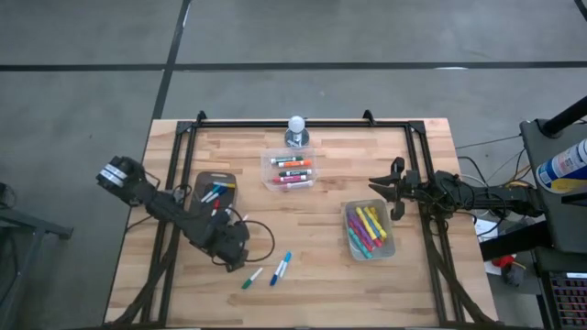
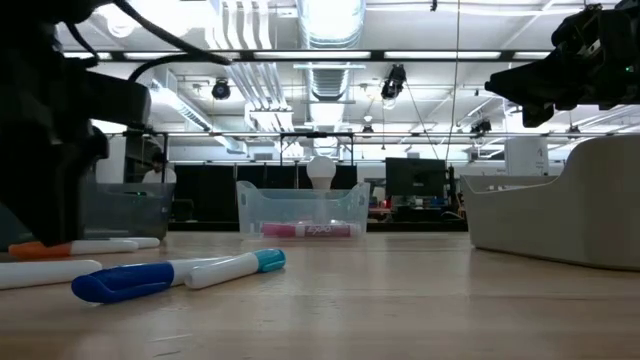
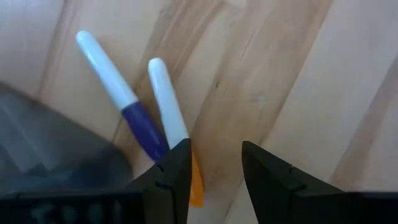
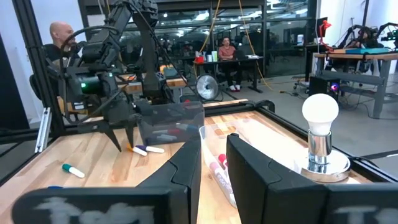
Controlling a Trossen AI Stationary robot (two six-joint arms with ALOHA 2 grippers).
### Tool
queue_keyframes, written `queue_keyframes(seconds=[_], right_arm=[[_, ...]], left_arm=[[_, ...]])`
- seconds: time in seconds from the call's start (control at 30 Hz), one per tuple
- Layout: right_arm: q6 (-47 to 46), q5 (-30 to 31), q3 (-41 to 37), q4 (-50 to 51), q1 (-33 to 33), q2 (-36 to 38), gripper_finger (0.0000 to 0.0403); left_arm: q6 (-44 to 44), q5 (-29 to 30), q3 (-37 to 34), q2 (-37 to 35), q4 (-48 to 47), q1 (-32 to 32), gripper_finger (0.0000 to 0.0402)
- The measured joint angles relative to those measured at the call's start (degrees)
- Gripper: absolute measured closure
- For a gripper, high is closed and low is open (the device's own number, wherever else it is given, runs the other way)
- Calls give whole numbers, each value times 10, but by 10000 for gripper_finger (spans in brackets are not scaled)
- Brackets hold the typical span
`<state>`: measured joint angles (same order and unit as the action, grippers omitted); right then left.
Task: Pick & Place Markers
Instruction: Put the purple mini marker into the transparent black bin
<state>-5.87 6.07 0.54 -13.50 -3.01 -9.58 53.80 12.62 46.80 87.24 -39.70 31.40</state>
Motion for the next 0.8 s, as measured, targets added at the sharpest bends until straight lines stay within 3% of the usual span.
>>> queue_keyframes(seconds=[0.4,0.6,0.8], right_arm=[[-1,0,0,0,0,0,335],[0,0,0,0,0,0,335],[0,0,0,0,0,0,335]], left_arm=[[16,-15,34,-2,-37,37,268],[45,28,30,-2,-112,37,268],[40,59,21,-1,-97,36,268]])
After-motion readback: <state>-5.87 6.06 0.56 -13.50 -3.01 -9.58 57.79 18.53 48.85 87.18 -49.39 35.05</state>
